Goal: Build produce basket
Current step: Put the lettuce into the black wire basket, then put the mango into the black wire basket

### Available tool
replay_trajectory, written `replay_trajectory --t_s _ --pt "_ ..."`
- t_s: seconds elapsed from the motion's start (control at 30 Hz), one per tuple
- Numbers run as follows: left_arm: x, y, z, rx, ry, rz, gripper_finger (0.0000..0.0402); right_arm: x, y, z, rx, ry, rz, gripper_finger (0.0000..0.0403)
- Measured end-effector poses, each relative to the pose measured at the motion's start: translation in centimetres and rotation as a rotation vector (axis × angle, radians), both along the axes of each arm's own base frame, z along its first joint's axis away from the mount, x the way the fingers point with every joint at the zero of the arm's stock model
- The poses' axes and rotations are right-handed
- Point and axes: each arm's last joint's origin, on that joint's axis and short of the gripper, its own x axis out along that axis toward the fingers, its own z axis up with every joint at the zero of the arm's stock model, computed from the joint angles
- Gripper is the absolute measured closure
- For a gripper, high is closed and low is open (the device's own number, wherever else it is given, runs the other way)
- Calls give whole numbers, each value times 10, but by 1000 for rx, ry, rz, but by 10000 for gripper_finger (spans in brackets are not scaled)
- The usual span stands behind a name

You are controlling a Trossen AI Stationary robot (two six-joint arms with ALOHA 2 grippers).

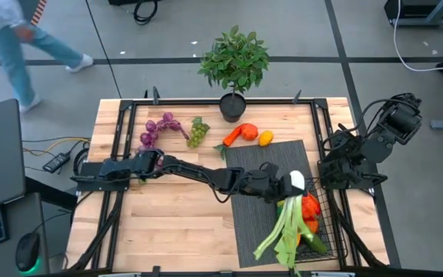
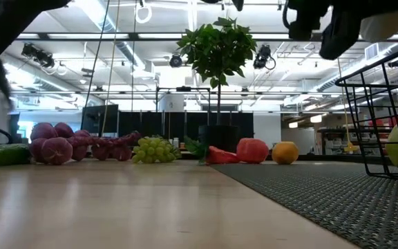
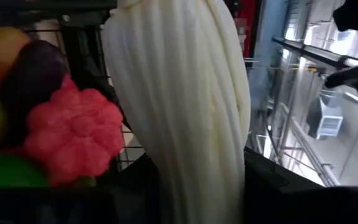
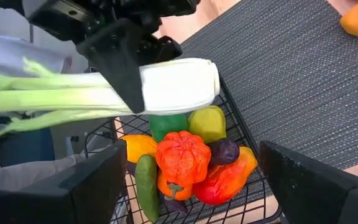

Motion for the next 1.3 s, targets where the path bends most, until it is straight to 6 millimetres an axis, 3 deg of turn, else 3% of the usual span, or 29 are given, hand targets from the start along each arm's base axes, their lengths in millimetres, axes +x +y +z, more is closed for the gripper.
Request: replay_trajectory --t_s 0.27,0.6,0.7,1.0,1.3 --pt "6 2 -29 18 80 21 240 0 0 0 23 9 -29 37" --pt "9 7 -28 11 28 15 111 0 0 0 33 12 -40 37" --pt "10 7 -24 4 -11 -1 89 0 0 0 31 10 -41 37" --pt "10 11 -24 -31 -13 1 84 1 -1 0 13 -7 -57 37" --pt "13 26 -8 -56 -175 3 84 1 -1 0 13 -7 -57 37"
